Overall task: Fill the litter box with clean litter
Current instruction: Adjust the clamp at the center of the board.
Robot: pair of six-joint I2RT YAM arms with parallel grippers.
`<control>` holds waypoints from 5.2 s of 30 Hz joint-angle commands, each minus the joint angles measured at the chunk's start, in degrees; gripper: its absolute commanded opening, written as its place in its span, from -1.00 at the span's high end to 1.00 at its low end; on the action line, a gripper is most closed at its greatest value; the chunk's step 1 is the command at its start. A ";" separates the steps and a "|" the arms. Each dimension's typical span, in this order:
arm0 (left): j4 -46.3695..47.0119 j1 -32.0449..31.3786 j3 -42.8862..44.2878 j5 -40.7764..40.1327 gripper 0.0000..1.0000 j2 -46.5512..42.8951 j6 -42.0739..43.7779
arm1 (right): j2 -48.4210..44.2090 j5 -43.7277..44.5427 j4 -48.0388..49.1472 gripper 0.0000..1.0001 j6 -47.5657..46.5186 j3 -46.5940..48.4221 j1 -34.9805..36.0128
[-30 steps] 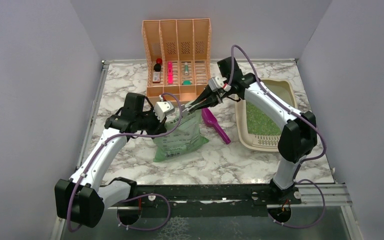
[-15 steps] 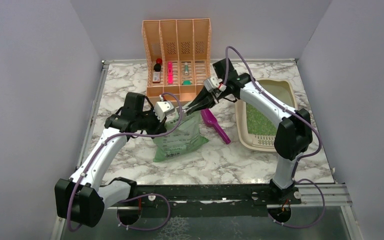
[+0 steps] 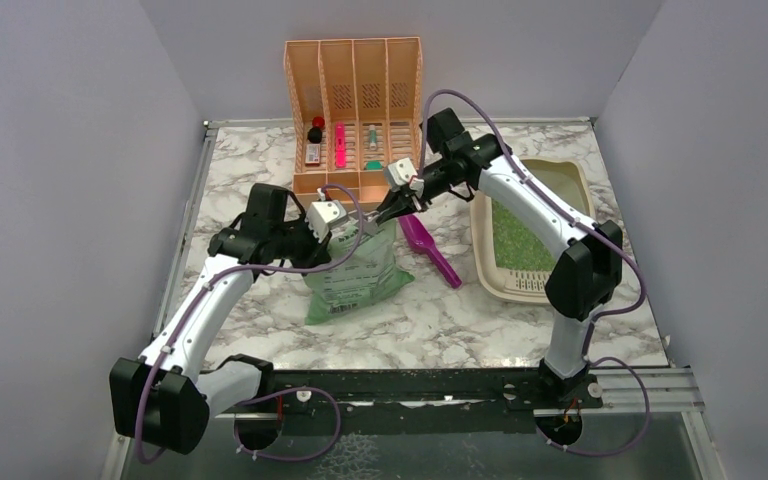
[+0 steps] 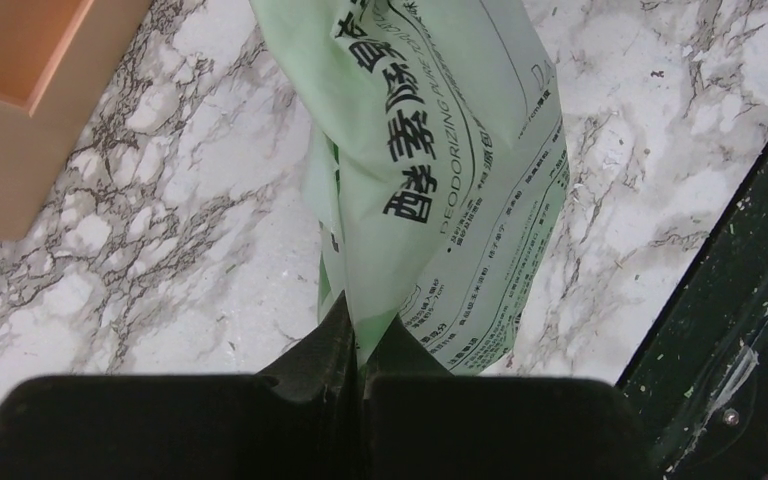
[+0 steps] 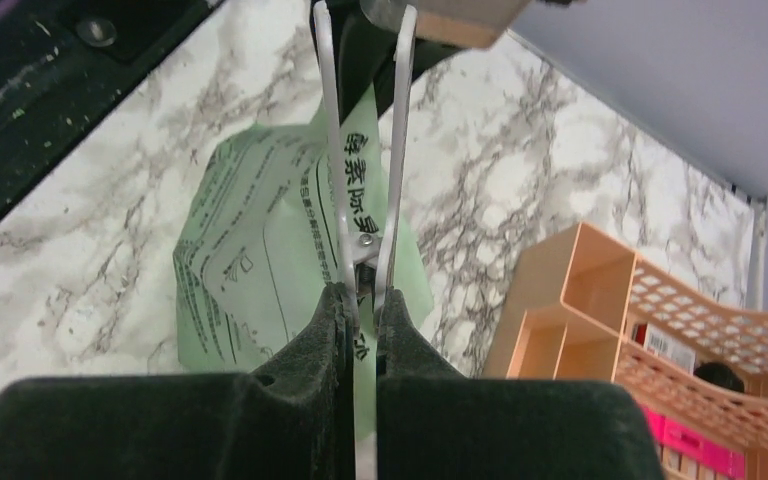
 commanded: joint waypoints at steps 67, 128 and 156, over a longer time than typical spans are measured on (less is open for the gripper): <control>12.31 -12.44 13.64 -8.12 -0.47 22.27 7.05 | -50.59 20.61 20.69 0.99 44.38 -48.85 -6.03; 6.24 -4.74 18.67 17.25 1.00 29.44 0.52 | -45.68 30.06 17.10 0.98 34.96 -44.97 -5.87; 35.46 -10.18 11.44 24.28 -0.97 8.88 -14.70 | -48.23 19.62 23.24 0.98 43.36 -45.31 -5.94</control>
